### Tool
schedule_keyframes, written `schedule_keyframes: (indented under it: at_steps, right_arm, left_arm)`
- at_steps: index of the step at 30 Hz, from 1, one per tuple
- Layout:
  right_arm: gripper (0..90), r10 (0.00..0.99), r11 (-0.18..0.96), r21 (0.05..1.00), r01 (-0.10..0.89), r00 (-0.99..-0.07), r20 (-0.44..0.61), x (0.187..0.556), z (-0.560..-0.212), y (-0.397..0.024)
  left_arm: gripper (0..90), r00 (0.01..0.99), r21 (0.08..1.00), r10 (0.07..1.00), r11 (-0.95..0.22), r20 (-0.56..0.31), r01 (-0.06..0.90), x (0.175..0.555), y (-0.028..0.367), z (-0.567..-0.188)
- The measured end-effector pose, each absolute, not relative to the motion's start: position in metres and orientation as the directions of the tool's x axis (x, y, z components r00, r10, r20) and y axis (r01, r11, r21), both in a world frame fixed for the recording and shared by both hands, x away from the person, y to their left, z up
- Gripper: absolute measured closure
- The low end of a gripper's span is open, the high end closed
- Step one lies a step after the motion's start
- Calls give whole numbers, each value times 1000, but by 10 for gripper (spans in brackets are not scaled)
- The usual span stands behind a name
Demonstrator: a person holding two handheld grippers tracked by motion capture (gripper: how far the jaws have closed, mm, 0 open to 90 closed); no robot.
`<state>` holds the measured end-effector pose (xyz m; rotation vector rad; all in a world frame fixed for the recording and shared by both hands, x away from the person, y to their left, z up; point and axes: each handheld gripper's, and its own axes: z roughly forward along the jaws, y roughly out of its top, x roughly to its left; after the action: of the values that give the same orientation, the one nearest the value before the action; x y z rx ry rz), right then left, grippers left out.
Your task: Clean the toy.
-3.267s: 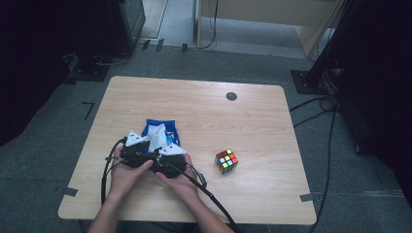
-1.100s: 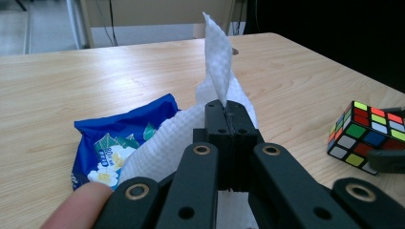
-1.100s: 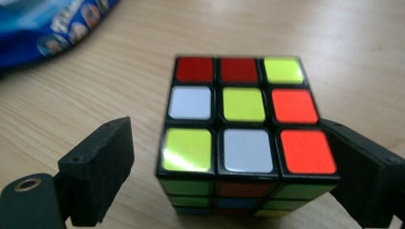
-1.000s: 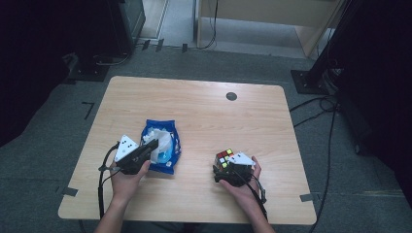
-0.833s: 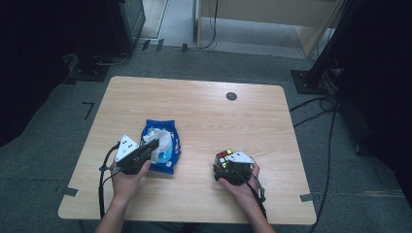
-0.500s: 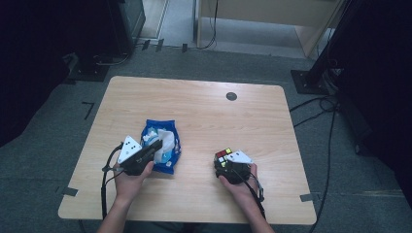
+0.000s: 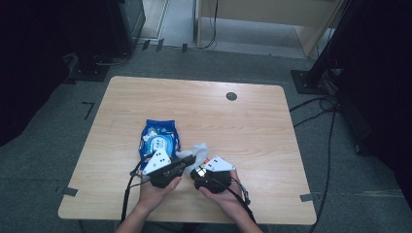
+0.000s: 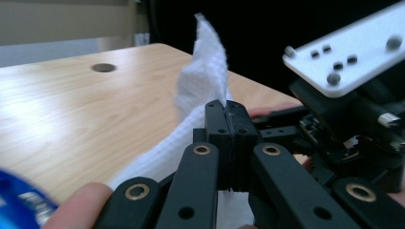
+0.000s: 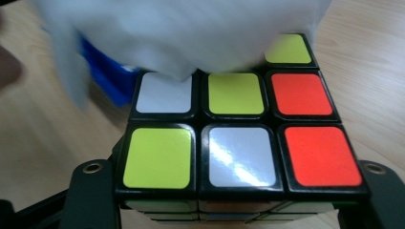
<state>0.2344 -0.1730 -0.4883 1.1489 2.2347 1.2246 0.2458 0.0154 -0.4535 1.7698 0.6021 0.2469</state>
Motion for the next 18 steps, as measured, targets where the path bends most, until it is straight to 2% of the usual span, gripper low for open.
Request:
schedule_keyframes:
  at_steps: [10, 14, 18]
  right_arm:
    - [346, 776, 320, 817, 479, -627, 64, 228, -485, -166]
    - [346, 769, 340, 820, 460, -638, 39, 227, -485, -162]
    - [346, 771, 339, 825, 453, -636, 32, 226, -485, -162]
  left_arm:
    - [900, 811, 930, 584, -287, -21, 231, 241, 3, -456]
    - [900, 790, 923, 613, -299, -9, 242, 243, 4, -456]
    - [900, 814, 925, 581, -299, -18, 234, 240, 2, -454]
